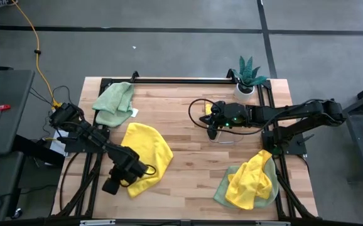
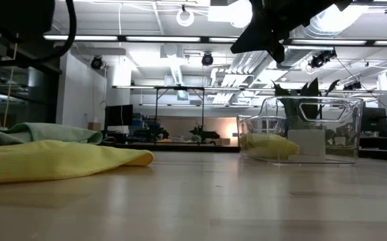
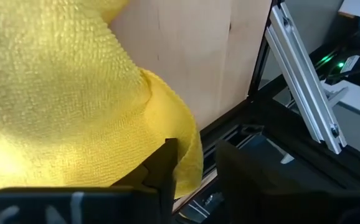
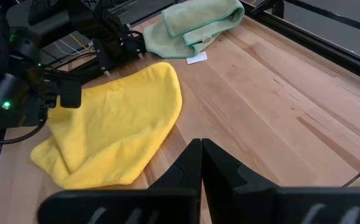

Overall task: Fold microfiber towels
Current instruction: Fold the top yellow microfiber towel

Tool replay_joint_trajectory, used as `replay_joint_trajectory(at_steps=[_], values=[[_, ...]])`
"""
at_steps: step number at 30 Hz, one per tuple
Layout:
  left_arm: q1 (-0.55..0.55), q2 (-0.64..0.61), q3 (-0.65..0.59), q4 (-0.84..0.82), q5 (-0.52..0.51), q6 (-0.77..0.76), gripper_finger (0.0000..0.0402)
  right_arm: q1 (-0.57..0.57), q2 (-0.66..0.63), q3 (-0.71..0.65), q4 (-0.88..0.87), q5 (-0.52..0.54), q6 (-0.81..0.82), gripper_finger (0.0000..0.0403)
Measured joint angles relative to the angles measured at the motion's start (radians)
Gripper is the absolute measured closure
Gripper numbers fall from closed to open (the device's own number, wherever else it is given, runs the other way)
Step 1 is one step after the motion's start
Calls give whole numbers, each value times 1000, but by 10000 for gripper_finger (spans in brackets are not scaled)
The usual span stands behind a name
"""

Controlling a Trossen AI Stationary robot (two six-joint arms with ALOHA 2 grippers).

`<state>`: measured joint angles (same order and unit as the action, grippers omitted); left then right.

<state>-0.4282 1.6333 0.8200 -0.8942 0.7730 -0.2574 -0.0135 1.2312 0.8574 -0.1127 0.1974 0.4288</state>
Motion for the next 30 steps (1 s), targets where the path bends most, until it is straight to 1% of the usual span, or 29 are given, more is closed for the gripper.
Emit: replay_joint_trajectory(at_steps=[8,11,17,20,23,25,30], values=[[25,0,0,-35,14,26,367,0,0,0,-3,5,15,402],[36,-18,1,-34,31,29,393,0,0,0,-3,7,15,402],[93,-102,31,-34,37,26,400,0,0,0,-2,7,45,402],[146,-150,71,-27,7,26,400,0,0,0,1,-6,44,402],[217,-180,117,-4,-64,33,401,0,0,0,4,-7,42,402],[273,-178,148,44,-105,33,401,0,0,0,4,-6,42,402],[431,-151,222,187,-113,42,401,0,0,0,-2,-13,42,402]])
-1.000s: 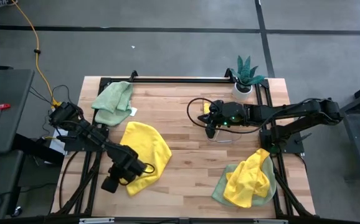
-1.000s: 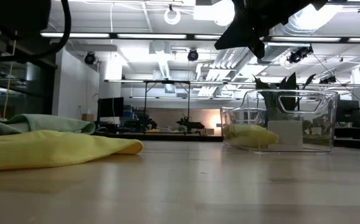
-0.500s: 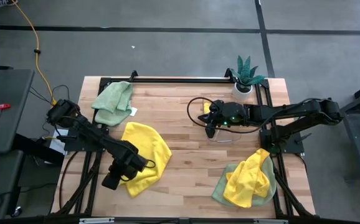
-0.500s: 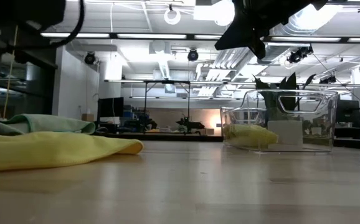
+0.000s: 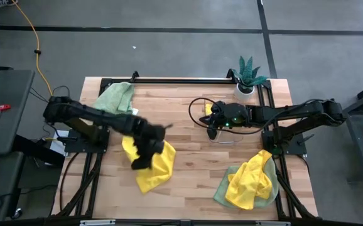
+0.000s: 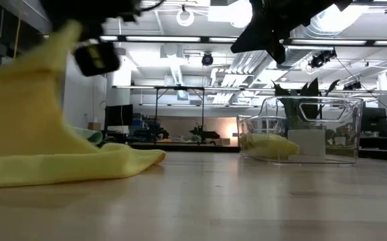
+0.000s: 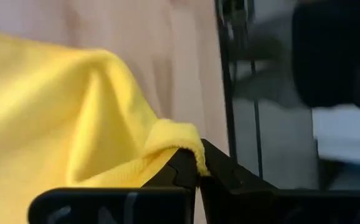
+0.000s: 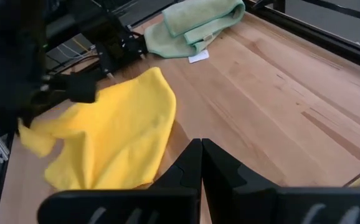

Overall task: Fold microfiber towels
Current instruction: Fold the top yellow microfiber towel

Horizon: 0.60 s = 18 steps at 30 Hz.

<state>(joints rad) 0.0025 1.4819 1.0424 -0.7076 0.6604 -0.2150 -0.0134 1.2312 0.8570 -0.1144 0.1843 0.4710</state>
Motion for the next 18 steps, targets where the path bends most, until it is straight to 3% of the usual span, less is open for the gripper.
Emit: replay_joint_trajectory(at_steps=[4,13,18], values=[[125,43,78,46,-30,25,401,0,0,0,-23,-6,-5,402],[371,67,277,46,-296,70,401,0,0,0,-31,-90,-8,402],[465,61,333,51,-307,39,402,0,0,0,-29,-137,-8,401]])
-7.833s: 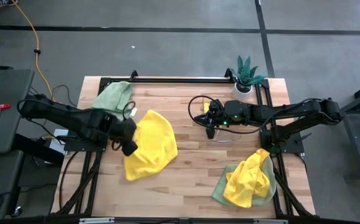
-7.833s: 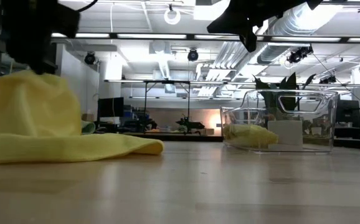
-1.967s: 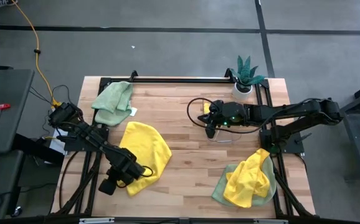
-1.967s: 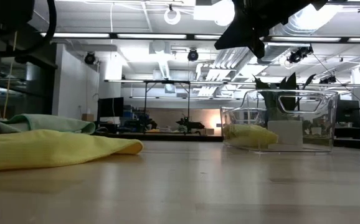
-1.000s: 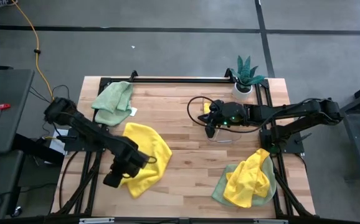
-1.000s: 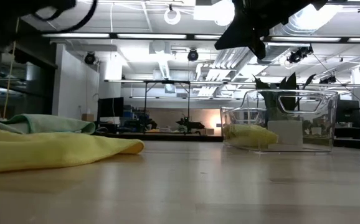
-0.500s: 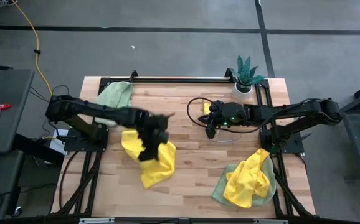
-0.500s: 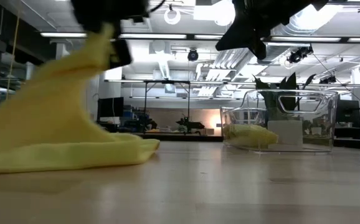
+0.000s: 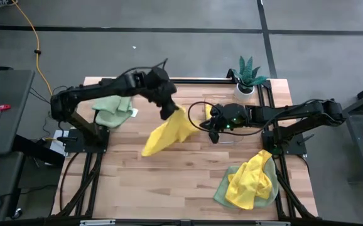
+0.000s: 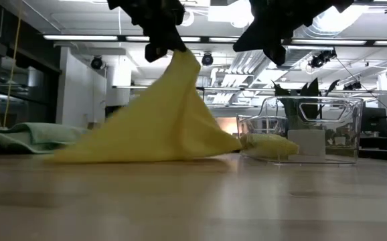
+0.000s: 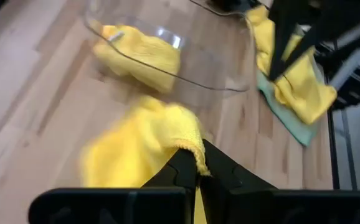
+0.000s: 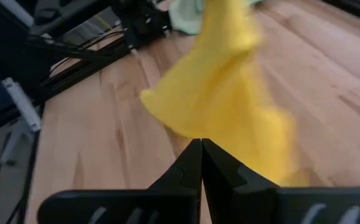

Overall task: Fold microfiber towels
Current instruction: Fold the top yellow microfiber towel

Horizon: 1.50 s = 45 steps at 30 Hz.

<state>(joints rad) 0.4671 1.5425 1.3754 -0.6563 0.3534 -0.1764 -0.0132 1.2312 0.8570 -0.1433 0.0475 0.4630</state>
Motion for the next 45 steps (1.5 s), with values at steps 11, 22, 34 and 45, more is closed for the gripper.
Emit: replay_joint_trajectory(at_steps=[11,22,34,45], values=[[-131,11,-2,-245,1,72,402,72,89,0,54,-30,-22,275],[-542,-28,-199,-153,4,-145,402,120,176,0,131,-34,-64,215],[-701,-130,-459,60,-175,-547,401,198,374,232,-115,-38,-364,214],[-706,-131,-456,87,-209,-570,401,198,637,369,-235,6,-602,222]])
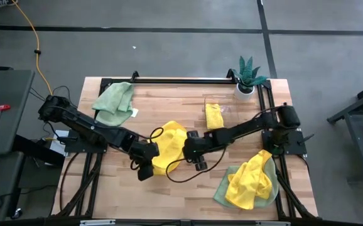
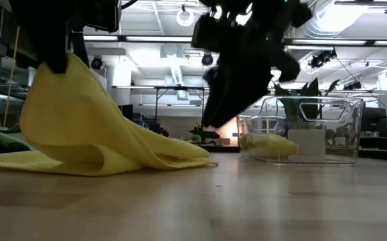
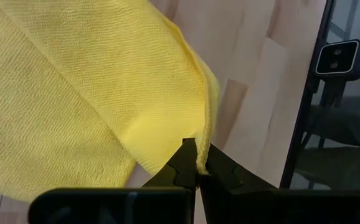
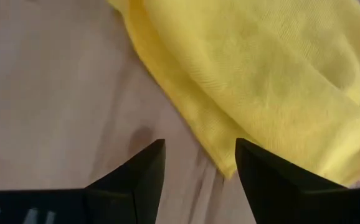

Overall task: Fold microfiber towels
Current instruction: Fold the top yellow microfiber towel

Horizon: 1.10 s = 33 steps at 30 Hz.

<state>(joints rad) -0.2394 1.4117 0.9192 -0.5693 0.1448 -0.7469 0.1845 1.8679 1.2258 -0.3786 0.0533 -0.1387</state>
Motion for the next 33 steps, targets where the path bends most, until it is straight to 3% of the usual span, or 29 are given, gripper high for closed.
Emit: replay_joint_trajectory(at_steps=[10,29,33], values=[[-2,0,0,-2,0,-3,401,-45,67,-3,1,-6,3,282],[-2,1,0,14,0,-9,401,-60,132,0,13,-61,75,285],[-2,1,0,14,1,-6,401,-60,134,0,-1,-49,132,313]])
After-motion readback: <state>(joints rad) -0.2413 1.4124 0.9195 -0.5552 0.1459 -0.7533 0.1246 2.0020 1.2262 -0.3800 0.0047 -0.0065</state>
